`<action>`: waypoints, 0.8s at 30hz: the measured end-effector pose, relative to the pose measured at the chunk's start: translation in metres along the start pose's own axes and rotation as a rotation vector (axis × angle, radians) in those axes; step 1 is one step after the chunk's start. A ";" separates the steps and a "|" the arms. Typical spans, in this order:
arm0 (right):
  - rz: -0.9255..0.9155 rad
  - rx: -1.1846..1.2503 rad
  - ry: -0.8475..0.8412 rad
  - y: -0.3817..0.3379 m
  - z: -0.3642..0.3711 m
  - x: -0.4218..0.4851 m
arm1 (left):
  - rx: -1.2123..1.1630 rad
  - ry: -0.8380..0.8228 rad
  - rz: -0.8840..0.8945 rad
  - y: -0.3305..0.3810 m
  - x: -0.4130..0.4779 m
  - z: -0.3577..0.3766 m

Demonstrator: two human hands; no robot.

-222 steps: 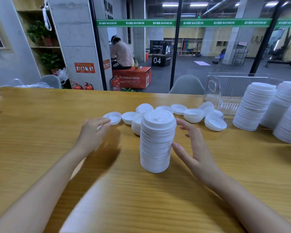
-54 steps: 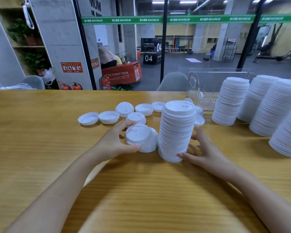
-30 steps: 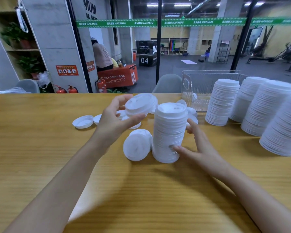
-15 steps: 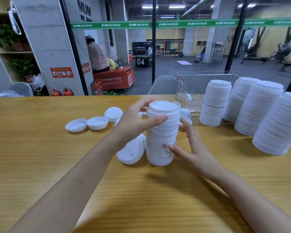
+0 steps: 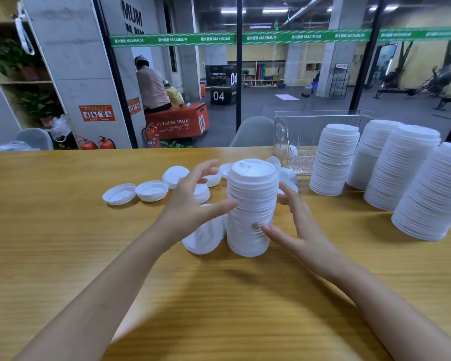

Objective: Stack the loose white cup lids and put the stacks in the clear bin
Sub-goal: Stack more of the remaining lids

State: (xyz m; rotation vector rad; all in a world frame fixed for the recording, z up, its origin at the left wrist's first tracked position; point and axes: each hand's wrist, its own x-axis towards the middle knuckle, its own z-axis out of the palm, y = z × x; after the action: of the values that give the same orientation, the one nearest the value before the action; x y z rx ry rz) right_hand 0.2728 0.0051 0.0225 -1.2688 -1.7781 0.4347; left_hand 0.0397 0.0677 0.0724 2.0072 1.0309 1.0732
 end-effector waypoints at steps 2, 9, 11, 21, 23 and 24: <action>-0.003 -0.006 -0.002 0.000 0.000 0.000 | 0.102 0.019 -0.023 -0.020 -0.014 -0.007; 0.005 -0.001 -0.007 0.003 0.001 -0.001 | 0.560 -0.066 -0.019 -0.065 -0.044 -0.023; 0.008 -0.002 -0.005 0.003 0.001 -0.001 | 0.616 -0.080 0.001 -0.067 -0.045 -0.021; 0.021 -0.005 -0.010 0.005 0.001 -0.001 | 0.304 0.134 0.002 -0.056 -0.042 -0.014; 0.019 -0.004 -0.010 0.005 0.001 -0.001 | 0.140 0.191 -0.017 -0.045 -0.038 -0.016; 0.018 -0.002 -0.011 0.004 0.001 -0.001 | 0.066 0.208 -0.023 -0.038 -0.034 -0.018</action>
State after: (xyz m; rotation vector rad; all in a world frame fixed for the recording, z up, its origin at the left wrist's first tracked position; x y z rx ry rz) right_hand 0.2743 0.0064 0.0183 -1.2874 -1.7779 0.4514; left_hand -0.0013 0.0601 0.0381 1.9612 1.2070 1.2711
